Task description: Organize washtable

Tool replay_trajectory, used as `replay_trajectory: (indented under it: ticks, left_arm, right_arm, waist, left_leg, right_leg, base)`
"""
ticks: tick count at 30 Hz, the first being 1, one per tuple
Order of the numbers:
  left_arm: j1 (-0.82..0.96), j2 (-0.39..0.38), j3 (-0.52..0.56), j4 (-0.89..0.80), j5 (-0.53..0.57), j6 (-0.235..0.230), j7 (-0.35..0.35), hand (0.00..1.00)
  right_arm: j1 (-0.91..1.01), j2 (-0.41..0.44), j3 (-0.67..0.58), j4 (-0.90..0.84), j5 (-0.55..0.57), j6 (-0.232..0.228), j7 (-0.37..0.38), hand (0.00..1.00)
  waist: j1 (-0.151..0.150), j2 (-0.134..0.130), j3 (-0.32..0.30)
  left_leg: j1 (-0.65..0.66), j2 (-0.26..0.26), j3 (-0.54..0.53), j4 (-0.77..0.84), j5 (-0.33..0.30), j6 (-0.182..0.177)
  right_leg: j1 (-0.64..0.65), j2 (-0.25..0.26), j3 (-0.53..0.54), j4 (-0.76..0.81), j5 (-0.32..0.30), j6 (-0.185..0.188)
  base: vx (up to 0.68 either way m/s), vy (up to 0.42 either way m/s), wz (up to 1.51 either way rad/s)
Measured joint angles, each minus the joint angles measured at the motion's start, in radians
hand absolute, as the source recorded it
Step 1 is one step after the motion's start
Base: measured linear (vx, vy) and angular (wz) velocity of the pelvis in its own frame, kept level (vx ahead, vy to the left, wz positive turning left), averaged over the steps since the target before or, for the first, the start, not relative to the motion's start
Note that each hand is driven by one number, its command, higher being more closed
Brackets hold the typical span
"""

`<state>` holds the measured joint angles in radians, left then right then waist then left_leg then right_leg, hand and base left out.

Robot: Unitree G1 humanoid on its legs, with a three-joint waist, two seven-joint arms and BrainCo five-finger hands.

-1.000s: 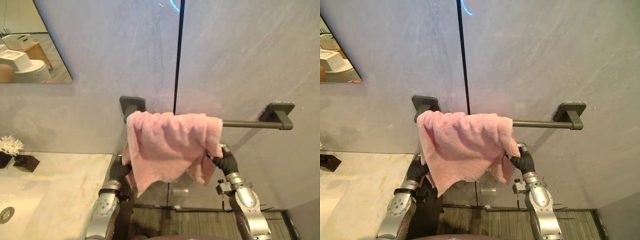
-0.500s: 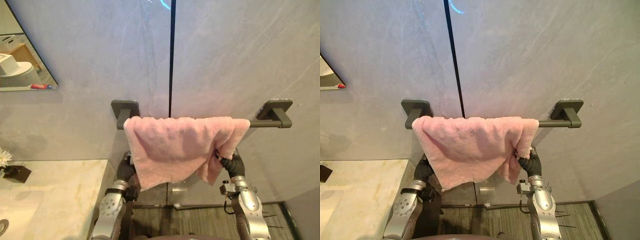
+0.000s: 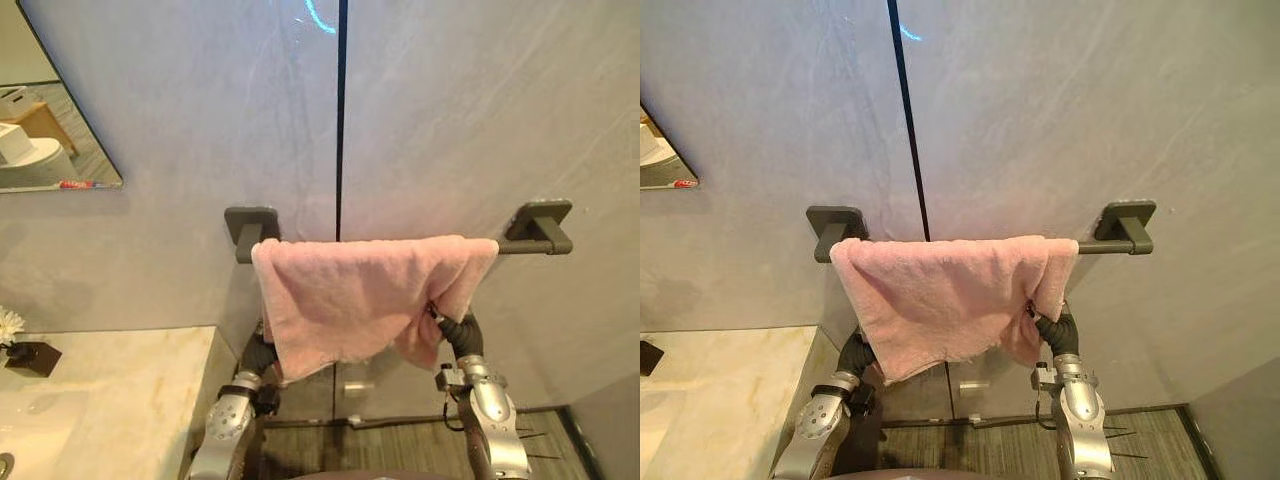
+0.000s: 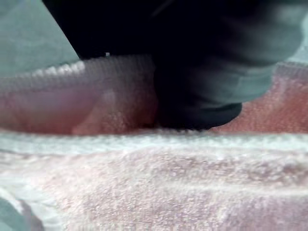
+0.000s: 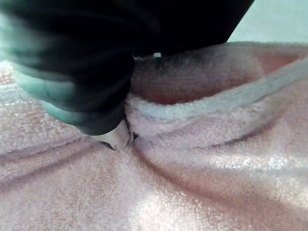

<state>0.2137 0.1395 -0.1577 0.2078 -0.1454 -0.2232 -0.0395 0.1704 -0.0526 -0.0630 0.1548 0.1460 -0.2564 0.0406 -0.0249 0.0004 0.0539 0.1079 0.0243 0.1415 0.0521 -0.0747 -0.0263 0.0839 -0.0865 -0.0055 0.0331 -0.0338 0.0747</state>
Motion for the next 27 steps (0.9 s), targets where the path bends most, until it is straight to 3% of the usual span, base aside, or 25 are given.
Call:
replay_trajectory:
  ticks: [11,19,27]
  left_arm:
    - [0.004,0.002,0.024,0.031,0.009,0.001,0.067,0.0]
    - [0.081,-0.032,0.076,-0.114,-0.001,0.006,0.088,0.0]
    - [0.116,-0.082,0.107,-0.165,-0.003,0.007,0.089,0.0]
  right_arm:
    - [0.004,0.006,-0.019,0.057,-0.001,0.025,-0.061,0.0]
    - [0.087,0.038,-0.063,0.053,0.038,0.069,-0.111,0.0]
    - [0.165,0.074,-0.072,-0.067,0.042,0.072,-0.154,0.0]
  waist:
    - [0.009,-0.004,-0.007]
    - [0.014,-0.008,0.009]
    - [0.019,-0.008,0.009]
  left_leg:
    - [0.001,-0.001,-0.001,-0.005,0.001,0.001]
    - [-0.004,0.003,-0.002,0.002,-0.008,0.008]
    - [-0.011,0.011,0.0,0.059,-0.047,0.01]
  right_leg:
    - [0.0,-0.001,-0.003,-0.005,0.0,0.0]
    - [0.0,-0.003,-0.004,0.001,-0.007,0.002]
    - [0.003,-0.003,-0.006,0.037,-0.033,0.0]
  base:
    - [0.0,0.0,0.0]
    - [0.0,0.0,0.0]
    - [0.0,0.0,0.0]
